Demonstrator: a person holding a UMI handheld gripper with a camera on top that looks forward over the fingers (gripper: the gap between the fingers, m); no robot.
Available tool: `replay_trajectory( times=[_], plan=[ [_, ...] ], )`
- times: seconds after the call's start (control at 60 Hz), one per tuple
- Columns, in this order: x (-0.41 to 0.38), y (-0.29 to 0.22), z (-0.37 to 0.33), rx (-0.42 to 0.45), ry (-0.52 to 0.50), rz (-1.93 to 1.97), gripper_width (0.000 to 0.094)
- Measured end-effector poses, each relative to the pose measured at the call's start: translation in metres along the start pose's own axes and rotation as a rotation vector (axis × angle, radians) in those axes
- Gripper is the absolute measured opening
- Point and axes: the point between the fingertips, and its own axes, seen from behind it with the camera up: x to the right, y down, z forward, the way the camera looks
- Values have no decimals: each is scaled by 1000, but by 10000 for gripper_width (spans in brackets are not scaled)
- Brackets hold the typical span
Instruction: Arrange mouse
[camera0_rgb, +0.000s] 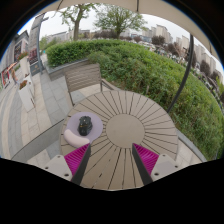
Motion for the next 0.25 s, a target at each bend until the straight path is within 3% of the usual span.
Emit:
replay_trajectory(
  times=[0.25],
  plan=[
    [19,26,-2,-50,26,65,856]
  ],
)
